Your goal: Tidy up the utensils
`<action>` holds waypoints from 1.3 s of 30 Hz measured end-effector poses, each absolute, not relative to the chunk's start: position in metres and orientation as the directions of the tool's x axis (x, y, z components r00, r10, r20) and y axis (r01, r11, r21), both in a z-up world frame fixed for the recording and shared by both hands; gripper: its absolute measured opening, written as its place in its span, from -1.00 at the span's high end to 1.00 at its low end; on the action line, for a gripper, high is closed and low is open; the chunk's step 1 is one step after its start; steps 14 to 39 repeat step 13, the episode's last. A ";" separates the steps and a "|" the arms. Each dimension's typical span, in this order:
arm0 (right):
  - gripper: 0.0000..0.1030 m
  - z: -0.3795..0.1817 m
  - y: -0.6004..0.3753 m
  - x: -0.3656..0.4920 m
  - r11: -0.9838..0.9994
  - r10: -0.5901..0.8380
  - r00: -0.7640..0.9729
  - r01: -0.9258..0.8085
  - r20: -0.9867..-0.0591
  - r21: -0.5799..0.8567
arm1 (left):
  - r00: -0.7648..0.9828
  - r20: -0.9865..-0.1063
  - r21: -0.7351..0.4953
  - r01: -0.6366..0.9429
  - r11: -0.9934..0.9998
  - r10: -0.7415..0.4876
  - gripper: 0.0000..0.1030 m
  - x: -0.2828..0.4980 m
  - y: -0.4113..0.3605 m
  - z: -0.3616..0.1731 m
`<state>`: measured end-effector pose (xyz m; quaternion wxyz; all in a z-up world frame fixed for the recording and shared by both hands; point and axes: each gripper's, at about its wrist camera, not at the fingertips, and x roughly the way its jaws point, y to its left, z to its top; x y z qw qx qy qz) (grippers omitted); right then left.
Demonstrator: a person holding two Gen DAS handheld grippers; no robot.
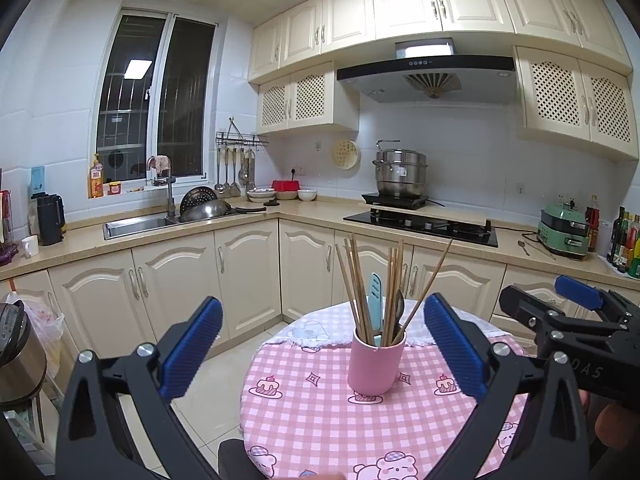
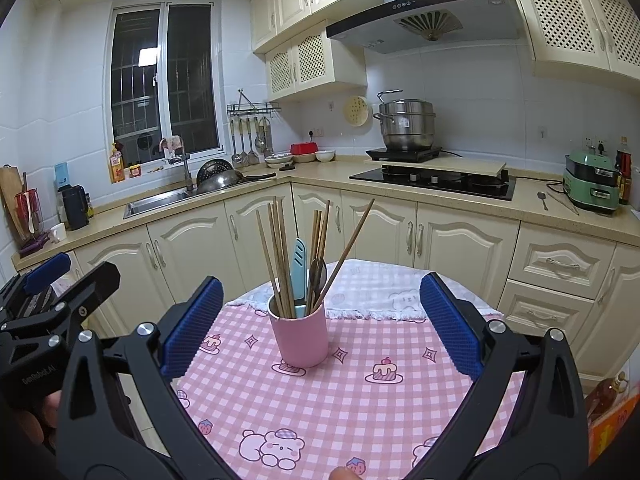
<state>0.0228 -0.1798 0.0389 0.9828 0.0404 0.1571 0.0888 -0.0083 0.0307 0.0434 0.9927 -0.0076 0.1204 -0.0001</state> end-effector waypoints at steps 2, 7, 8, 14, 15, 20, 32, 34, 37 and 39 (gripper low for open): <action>-0.88 0.038 -0.179 0.023 0.981 0.188 0.934 -0.163 -0.304 0.106 | 0.972 -0.234 -0.028 0.003 1.000 -0.010 -0.92 -0.009 0.033 0.042; -0.88 0.036 -0.177 0.022 0.980 0.192 0.932 -0.168 -0.307 0.104 | 0.971 -0.241 -0.022 -0.008 1.000 0.002 -0.92 -0.007 0.032 0.039; -0.88 0.036 -0.177 0.023 0.980 0.194 0.932 -0.169 -0.308 0.104 | 0.969 -0.248 -0.029 -0.007 1.000 -0.001 -0.92 -0.006 0.032 0.039; -0.88 0.035 -0.176 0.022 0.980 0.195 0.932 -0.170 -0.307 0.105 | 0.965 -0.263 -0.039 -0.003 0.999 -0.008 -0.92 -0.004 0.032 0.036; -0.88 0.035 -0.176 0.022 0.980 0.195 0.932 -0.170 -0.307 0.105 | 0.965 -0.263 -0.039 -0.003 0.999 -0.008 -0.92 -0.004 0.032 0.036; -0.88 0.035 -0.176 0.022 0.980 0.195 0.932 -0.170 -0.307 0.105 | 0.965 -0.263 -0.039 -0.003 0.999 -0.008 -0.92 -0.004 0.032 0.036; -0.88 0.035 -0.176 0.022 0.980 0.195 0.932 -0.170 -0.307 0.105 | 0.965 -0.263 -0.039 -0.003 0.999 -0.008 -0.92 -0.004 0.032 0.036; -0.88 0.035 -0.176 0.022 0.980 0.195 0.932 -0.170 -0.307 0.105 | 0.965 -0.263 -0.039 -0.003 0.999 -0.008 -0.92 -0.004 0.032 0.036; -0.88 0.035 -0.176 0.022 0.980 0.195 0.932 -0.170 -0.307 0.105 | 0.965 -0.263 -0.039 -0.003 0.999 -0.008 -0.92 -0.004 0.032 0.036; -0.88 0.035 -0.176 0.022 0.980 0.195 0.932 -0.170 -0.307 0.105 | 0.965 -0.263 -0.039 -0.003 0.999 -0.008 -0.92 -0.004 0.032 0.036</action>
